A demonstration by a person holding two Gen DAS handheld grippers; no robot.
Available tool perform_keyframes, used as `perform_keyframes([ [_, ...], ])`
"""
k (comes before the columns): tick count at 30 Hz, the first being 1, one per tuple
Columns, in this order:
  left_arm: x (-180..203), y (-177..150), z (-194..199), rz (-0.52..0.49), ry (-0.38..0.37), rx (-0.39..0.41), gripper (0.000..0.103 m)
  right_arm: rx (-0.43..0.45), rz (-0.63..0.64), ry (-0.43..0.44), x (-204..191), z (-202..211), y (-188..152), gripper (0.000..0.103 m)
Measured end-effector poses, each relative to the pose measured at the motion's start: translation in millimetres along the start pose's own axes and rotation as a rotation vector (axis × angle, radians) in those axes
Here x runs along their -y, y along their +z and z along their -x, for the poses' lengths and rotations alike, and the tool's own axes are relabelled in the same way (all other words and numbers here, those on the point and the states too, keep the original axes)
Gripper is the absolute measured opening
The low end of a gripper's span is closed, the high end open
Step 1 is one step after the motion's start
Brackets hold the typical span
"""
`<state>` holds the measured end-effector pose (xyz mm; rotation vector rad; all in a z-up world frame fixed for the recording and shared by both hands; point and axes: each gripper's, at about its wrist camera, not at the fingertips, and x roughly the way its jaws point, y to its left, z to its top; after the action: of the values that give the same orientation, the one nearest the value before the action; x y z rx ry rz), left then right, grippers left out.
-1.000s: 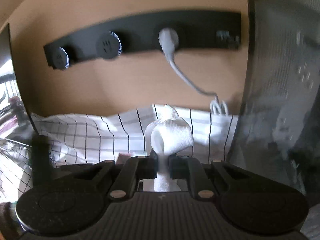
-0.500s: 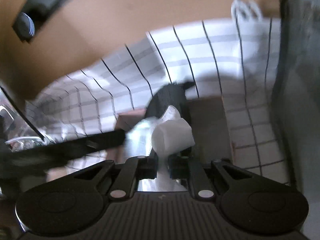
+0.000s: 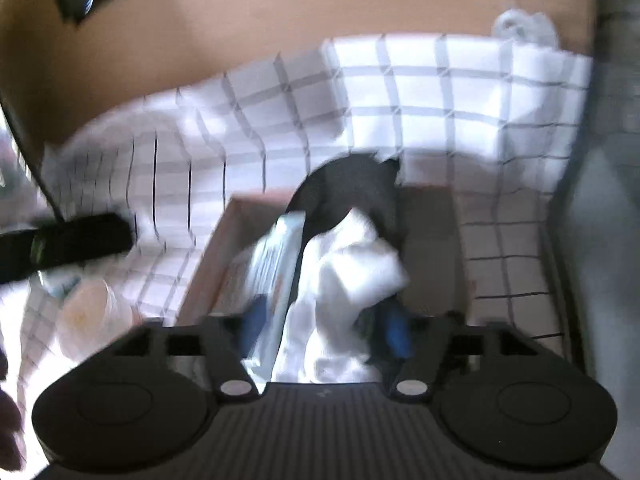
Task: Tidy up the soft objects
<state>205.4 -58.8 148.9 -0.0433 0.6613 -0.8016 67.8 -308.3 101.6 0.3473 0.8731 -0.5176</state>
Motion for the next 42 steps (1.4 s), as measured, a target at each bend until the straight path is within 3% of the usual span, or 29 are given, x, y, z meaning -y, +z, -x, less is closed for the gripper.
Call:
perform_keyframes([
  [4, -4.3, -27.5, 34.8, -0.031, 0.080, 0.063, 0.079, 0.075, 0.005, -0.053, -5.8, 32.5, -15.3, 0.075],
  [8, -7.8, -79.3, 64.7, 0.023, 0.195, 0.074, 0.079, 0.074, 0.110, -0.020, -22.2, 54.4, -49.7, 0.079],
  [15, 7.2, -171.5, 71.9, 0.159, 0.442, -0.067, 0.079, -0.045, 0.347, 0.114, -39.5, 51.0, -120.6, 0.081],
  [20, 17.4, -209.0, 68.5, 0.219, 0.600, -0.106, 0.079, -0.146, 0.428, 0.118, -45.3, 22.0, -154.7, 0.081],
  [25, 33.5, -222.2, 67.2, 0.193, 0.674, -0.071, 0.081, -0.114, 0.504, 0.124, -49.8, 16.6, -166.6, 0.096],
  [27, 38.7, -225.0, 64.0, 0.196, 0.687, -0.049, 0.082, -0.101, 0.469, 0.108, -44.5, 16.0, -166.9, 0.103],
  [36, 63.0, -230.5, 58.2, 0.240, 0.779, -0.015, 0.082, -0.022, 0.480, 0.138, -29.1, 16.7, -171.6, 0.103],
  [42, 63.5, -232.3, 59.8, 0.241, 0.775, -0.007, 0.082, 0.036, 0.486, 0.163, -27.1, 18.6, -178.0, 0.103],
])
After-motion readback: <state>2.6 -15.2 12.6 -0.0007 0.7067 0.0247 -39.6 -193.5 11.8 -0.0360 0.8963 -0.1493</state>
